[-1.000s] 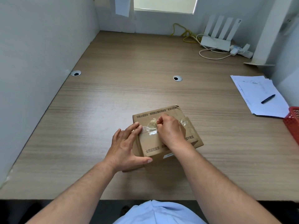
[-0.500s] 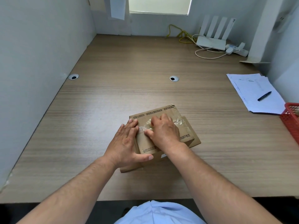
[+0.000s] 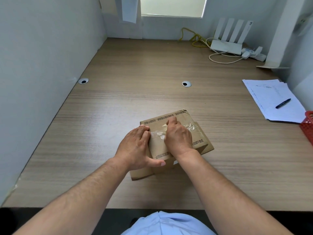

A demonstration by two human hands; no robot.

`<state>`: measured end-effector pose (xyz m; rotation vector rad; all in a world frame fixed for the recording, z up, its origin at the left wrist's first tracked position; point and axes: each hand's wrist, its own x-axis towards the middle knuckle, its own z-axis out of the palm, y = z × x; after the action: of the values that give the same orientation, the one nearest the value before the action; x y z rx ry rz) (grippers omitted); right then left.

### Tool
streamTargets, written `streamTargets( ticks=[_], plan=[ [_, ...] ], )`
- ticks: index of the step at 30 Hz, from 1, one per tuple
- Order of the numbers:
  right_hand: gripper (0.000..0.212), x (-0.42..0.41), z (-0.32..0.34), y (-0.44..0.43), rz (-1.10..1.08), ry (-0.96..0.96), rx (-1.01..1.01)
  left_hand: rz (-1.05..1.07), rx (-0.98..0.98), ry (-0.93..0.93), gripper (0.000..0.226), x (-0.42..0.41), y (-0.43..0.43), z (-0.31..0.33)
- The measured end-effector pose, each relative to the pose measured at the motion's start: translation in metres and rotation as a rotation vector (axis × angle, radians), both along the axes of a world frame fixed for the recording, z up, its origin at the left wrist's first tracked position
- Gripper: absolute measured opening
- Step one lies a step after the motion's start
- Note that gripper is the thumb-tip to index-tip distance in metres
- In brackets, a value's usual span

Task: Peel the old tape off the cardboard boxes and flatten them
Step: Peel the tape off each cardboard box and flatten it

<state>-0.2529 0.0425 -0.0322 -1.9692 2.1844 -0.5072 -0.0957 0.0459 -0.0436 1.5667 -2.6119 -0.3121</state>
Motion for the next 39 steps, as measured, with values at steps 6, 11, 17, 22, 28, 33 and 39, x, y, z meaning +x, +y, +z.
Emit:
streamTargets(
  ticks=[6,11,17,22,28,33,39],
  plan=[
    [0.028,-0.019,0.0,-0.006,-0.073,0.021,0.022,-0.032,-0.033,-0.042,0.123,-0.002,-0.002,0.006],
    [0.049,-0.006,0.002,0.001,-0.036,0.139,0.083,-0.095,-0.076,-0.137,0.114,-0.006,-0.008,0.012],
    [0.022,0.006,-0.003,0.006,0.087,0.229,-0.014,-0.147,-0.054,-0.184,0.111,-0.014,-0.011,0.015],
    [0.021,0.0,0.001,-0.001,0.023,0.081,0.029,-0.147,-0.014,-0.112,0.104,-0.016,-0.009,0.015],
    [0.02,-0.03,0.015,-0.021,-0.236,-0.355,0.162,-0.14,0.041,-0.126,0.11,-0.013,-0.011,0.015],
    [0.015,-0.034,0.01,-0.017,-0.173,-0.047,0.13,-0.143,0.044,-0.124,0.108,-0.009,-0.014,0.012],
    [0.034,-0.019,0.0,-0.006,-0.047,0.165,0.055,-0.145,0.028,-0.139,0.106,-0.013,-0.013,0.011]
  ],
)
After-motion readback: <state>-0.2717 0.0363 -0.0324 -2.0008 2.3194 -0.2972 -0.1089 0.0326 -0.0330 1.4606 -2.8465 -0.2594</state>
